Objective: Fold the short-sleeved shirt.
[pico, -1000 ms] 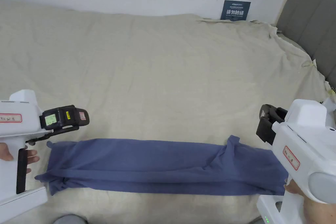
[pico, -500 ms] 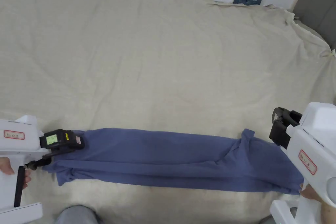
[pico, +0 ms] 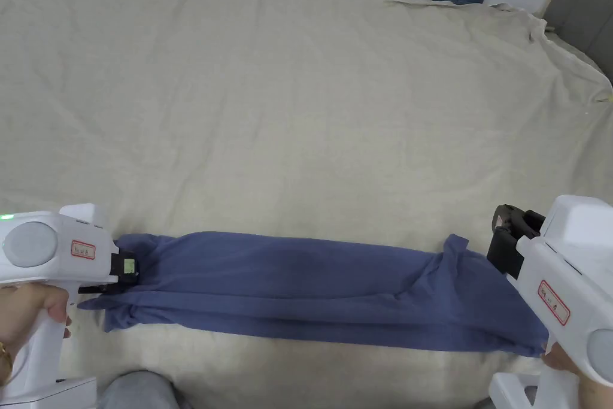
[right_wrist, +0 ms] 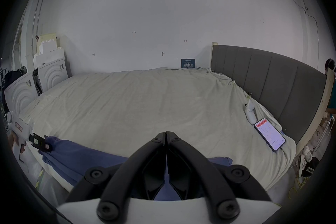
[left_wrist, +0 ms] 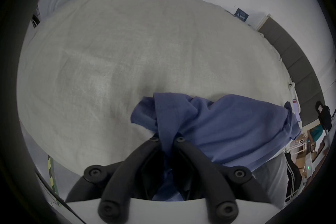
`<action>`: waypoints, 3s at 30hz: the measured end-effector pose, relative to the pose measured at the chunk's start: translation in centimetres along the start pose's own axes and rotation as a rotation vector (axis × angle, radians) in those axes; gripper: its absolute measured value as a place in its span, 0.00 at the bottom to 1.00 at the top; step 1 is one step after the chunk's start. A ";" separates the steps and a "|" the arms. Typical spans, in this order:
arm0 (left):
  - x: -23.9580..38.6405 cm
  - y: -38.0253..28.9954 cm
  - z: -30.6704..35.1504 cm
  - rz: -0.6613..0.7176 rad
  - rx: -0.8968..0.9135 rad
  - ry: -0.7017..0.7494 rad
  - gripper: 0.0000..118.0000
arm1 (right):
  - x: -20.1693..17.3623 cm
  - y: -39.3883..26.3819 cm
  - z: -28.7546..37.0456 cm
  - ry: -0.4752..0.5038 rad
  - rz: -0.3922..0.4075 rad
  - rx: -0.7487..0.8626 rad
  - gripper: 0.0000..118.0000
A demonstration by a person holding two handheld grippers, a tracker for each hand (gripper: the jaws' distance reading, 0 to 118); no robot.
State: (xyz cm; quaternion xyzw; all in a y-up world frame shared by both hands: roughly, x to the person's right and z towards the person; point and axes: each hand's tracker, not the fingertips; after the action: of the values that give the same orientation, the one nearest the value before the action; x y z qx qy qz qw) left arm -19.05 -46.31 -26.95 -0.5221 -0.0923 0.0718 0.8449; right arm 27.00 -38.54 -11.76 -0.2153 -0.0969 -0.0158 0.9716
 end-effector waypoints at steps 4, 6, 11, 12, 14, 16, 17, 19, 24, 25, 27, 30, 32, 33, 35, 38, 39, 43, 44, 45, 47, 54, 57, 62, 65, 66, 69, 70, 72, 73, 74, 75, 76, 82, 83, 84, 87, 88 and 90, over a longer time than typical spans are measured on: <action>0.8 0.2 1.0 0.011 0.020 0.046 0.02 | 0.7 -0.3 -0.1 0.001 -0.013 0.000 0.00; 0.9 0.4 1.9 0.043 0.047 0.056 0.02 | 1.1 -0.4 -0.2 -0.002 -0.029 -0.004 0.00; 2.2 1.2 5.6 0.011 0.131 -0.015 0.01 | 1.9 -0.5 0.1 -0.007 -0.040 0.008 0.00; 2.7 1.3 6.4 0.001 0.149 -0.031 0.01 | 2.0 -0.5 0.2 -0.007 -0.043 0.010 0.00; 3.8 1.6 7.8 0.027 0.177 -0.127 0.01 | 2.3 -0.5 0.4 -0.008 -0.047 0.011 0.00; 5.0 2.0 8.8 0.051 0.183 -0.215 0.01 | 2.6 -0.5 0.7 -0.012 -0.047 0.015 0.00; 5.9 2.1 9.2 0.043 0.182 -0.258 0.01 | 2.7 -0.5 0.9 -0.013 -0.049 0.019 0.00; 7.9 2.3 9.6 0.013 0.176 -0.316 0.01 | 3.0 -0.3 1.2 -0.020 -0.053 0.025 0.00; 14.3 2.3 7.9 -0.063 0.133 -0.401 0.01 | 4.2 -0.3 2.1 -0.041 -0.069 0.041 0.00; 15.7 2.2 7.2 -0.081 0.122 -0.411 0.01 | 4.5 -0.4 2.3 -0.045 -0.072 0.043 0.00; 18.6 1.9 5.4 -0.113 0.079 -0.426 0.01 | 5.0 -0.5 2.7 -0.053 -0.077 0.046 0.00; 22.3 1.1 2.4 -0.143 0.011 -0.446 0.01 | 5.5 -0.7 3.1 -0.073 -0.076 0.039 0.00; 24.6 0.3 0.0 -0.153 -0.017 -0.434 0.02 | 5.8 -0.8 3.4 -0.086 -0.085 0.036 0.00; 25.4 0.0 -0.8 -0.157 -0.032 -0.418 0.02 | 6.0 -0.9 3.5 -0.088 -0.092 0.035 0.00; 27.0 -0.6 -2.8 -0.186 -0.050 -0.387 0.02 | 6.3 -0.9 3.8 -0.098 -0.096 0.038 0.00; 28.3 -1.4 -4.7 -0.205 -0.115 -0.373 0.18 | 6.5 -0.8 3.8 -0.112 -0.086 0.034 0.00; 28.1 -1.5 -5.1 -0.176 -0.138 -0.400 0.30 | 6.6 -0.8 3.8 -0.113 -0.085 0.028 0.00; 27.6 -1.6 -5.1 -0.113 -0.159 -0.500 0.93 | 6.7 -0.9 4.0 -0.113 -0.091 0.024 0.00; 27.4 -1.5 -4.6 -0.116 -0.145 -0.516 0.98 | 6.5 -0.9 4.1 -0.111 -0.088 0.023 0.00; 27.1 -1.2 -4.1 -0.127 -0.125 -0.536 0.98 | 6.5 -0.9 4.1 -0.109 -0.084 0.022 0.00; 26.3 -0.3 -2.5 -0.127 -0.063 -0.550 0.98 | 6.4 -1.0 4.1 -0.105 -0.081 0.020 0.00; 23.4 -0.4 2.2 -0.270 0.263 -0.300 0.29 | 6.3 -1.3 3.9 -0.089 -0.079 0.010 0.00; 22.9 -2.2 2.2 -0.308 0.328 -0.213 0.00 | 6.3 -1.5 3.8 -0.082 -0.079 0.010 0.00; 23.6 -5.5 0.4 -0.221 0.296 -0.249 0.00 | 6.2 -1.2 3.8 -0.067 -0.074 0.016 0.00; 25.3 -7.7 -1.2 -0.229 0.269 -0.240 0.00 | 6.3 -1.1 3.7 -0.063 -0.080 0.017 0.00; 25.9 -8.2 -1.7 -0.221 0.235 -0.262 0.00 | 6.3 -1.2 3.7 -0.063 -0.080 0.017 0.00; 28.1 -9.8 -3.4 -0.265 0.158 -0.284 0.00 | 6.6 -1.3 3.8 -0.067 -0.078 0.013 0.00; 28.8 -10.2 -4.0 -0.294 0.131 -0.280 0.00 | 6.8 -1.3 3.9 -0.067 -0.079 0.011 0.00; 29.7 -10.8 -5.2 -0.296 0.091 -0.289 0.00 | 7.0 -1.5 4.2 -0.076 -0.085 0.009 0.00; 30.2 -11.0 -5.7 -0.290 0.077 -0.283 0.00 | 7.1 -1.6 4.4 -0.079 -0.089 0.007 0.00; 30.6 -11.0 -5.8 -0.280 0.079 -0.284 0.00 | 7.2 -1.7 4.6 -0.084 -0.090 0.004 0.00; 31.0 -11.0 -5.9 -0.280 0.080 -0.284 0.00 | 7.3 -1.8 4.8 -0.091 -0.091 0.004 0.00; 31.5 -11.0 -6.1 -0.290 0.081 -0.276 0.00 | 7.6 -2.0 4.9 -0.097 -0.090 0.002 0.00; 33.4 -9.5 -7.0 -0.324 0.057 -0.255 0.00 | 8.4 -2.1 5.2 -0.111 -0.122 -0.016 0.00; 33.5 -9.1 -6.8 -0.320 0.053 -0.259 0.00 | 8.3 -2.1 5.2 -0.112 -0.120 -0.018 0.00; 33.5 -8.8 -6.6 -0.300 0.047 -0.280 0.00 | 8.5 -2.1 5.1 -0.114 -0.113 -0.020 0.00; 32.6 -7.0 -5.2 -0.213 0.041 -0.412 0.00 | 8.4 -2.0 5.1 -0.111 -0.110 -0.019 0.00; 32.1 -6.5 -4.5 -0.186 0.046 -0.446 0.00 | 8.3 -1.9 5.1 -0.110 -0.109 -0.016 0.00; 31.2 -5.0 -3.2 -0.155 0.065 -0.485 0.00 | 8.1 -1.6 5.0 -0.108 -0.106 -0.014 0.00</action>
State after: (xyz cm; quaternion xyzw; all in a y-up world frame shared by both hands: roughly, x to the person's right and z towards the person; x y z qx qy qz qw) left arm 12.13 -44.57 -21.33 -0.4537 -0.3297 0.1331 0.8172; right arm 33.93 -37.80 -5.02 -0.2170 -0.1603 -0.0565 0.9613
